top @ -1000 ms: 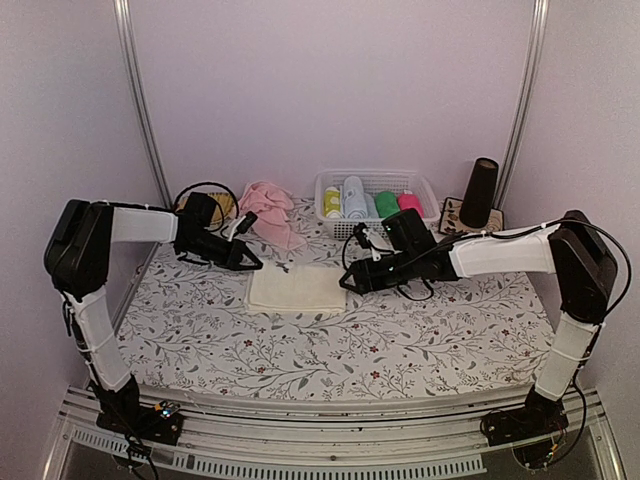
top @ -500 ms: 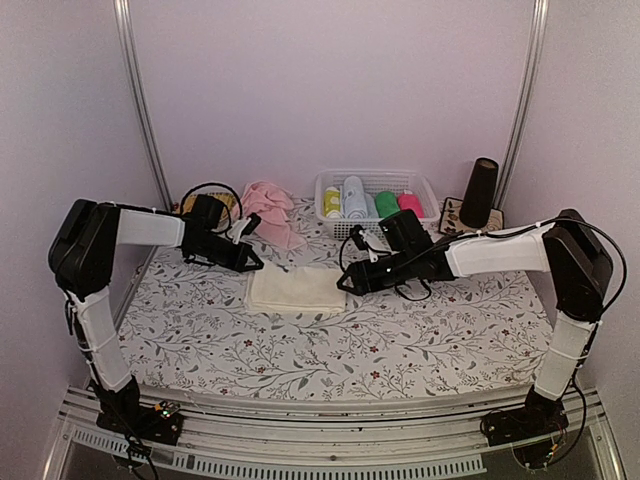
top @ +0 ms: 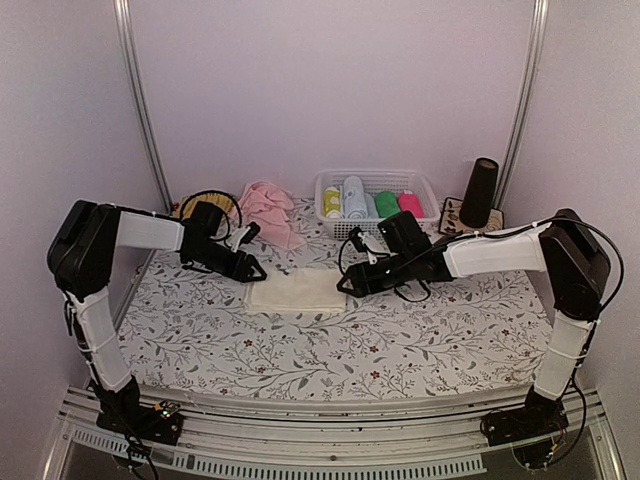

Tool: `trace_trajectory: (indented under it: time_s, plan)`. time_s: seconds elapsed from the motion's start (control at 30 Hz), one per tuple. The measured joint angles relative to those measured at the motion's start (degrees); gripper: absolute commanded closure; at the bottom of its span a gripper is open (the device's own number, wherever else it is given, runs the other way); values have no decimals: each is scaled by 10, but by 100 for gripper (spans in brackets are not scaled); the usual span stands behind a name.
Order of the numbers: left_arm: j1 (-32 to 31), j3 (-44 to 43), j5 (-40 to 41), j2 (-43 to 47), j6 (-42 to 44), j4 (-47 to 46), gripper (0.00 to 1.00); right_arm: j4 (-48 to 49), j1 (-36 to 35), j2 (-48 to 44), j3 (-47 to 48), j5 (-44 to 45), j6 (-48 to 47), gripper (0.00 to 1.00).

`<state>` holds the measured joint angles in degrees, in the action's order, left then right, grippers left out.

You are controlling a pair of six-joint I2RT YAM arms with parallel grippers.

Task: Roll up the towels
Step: Smooth out the towel at the center of the board.

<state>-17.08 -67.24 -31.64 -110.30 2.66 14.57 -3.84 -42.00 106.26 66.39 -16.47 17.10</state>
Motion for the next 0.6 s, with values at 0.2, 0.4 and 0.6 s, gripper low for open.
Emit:
trace_trajectory:
  time_s: [0.2, 0.4, 0.6]
  plan:
    - [0, 33, 27, 20, 8, 12, 42, -9, 0, 10, 19, 14, -2, 38]
    - [0, 50, 37, 40, 21, 14, 42, -9, 0, 46, 48, 20, 2, 38]
    - [-2, 50, -3, 63, 35, 31, 43, -10, 0, 51, 48, 20, 2, 38]
